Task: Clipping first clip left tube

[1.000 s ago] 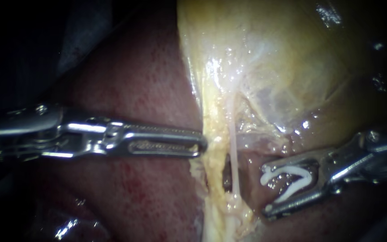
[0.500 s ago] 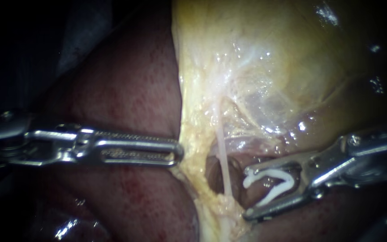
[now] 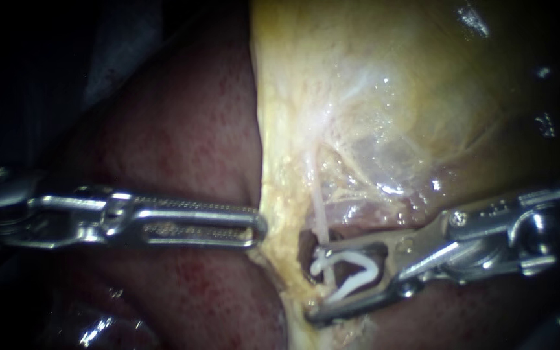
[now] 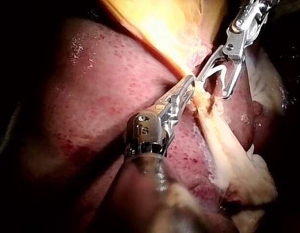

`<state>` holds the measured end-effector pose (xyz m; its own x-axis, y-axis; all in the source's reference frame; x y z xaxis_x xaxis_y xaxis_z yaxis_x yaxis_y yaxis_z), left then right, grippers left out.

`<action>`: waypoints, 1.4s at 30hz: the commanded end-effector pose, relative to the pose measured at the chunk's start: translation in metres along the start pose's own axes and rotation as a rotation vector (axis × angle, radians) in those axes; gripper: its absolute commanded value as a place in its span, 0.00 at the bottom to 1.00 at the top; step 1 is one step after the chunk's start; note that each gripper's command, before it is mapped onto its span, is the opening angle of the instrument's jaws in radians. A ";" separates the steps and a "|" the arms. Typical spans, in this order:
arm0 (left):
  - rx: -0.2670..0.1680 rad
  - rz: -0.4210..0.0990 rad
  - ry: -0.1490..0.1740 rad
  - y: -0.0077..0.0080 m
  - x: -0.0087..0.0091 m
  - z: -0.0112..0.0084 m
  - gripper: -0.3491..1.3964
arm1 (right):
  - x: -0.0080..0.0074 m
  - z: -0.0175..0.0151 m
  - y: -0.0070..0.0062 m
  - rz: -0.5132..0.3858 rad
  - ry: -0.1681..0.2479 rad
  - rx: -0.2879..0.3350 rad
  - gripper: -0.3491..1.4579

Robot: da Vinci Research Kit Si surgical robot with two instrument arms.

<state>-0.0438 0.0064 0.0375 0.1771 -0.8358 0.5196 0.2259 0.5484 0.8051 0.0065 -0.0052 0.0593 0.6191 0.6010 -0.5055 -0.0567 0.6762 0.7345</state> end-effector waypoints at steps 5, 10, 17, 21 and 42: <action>-0.001 0.000 0.000 -0.0003 0.0000 0.0001 0.00 | -0.0005 0.0008 0.0008 -0.003 -0.004 0.000 0.51; 0.000 0.000 -0.003 -0.0005 -0.0001 0.0001 0.00 | -0.0011 0.0015 0.0015 -0.007 -0.007 0.001 0.51; -0.001 0.000 -0.003 -0.0005 -0.0001 0.0002 0.00 | -0.0010 0.0029 0.0016 -0.009 -0.017 0.013 0.51; 0.000 0.000 -0.003 -0.0004 -0.0001 0.0002 0.00 | -0.0008 0.0036 0.0013 -0.009 -0.024 0.021 0.51; 0.000 0.001 -0.002 0.0002 -0.0001 0.0003 0.00 | -0.0006 0.0047 -0.0009 0.023 -0.050 0.060 0.49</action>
<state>-0.0440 0.0066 0.0377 0.1749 -0.8355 0.5209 0.2251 0.5490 0.8049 0.0099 -0.0082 0.0610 0.6569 0.5930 -0.4658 -0.0251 0.6345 0.7725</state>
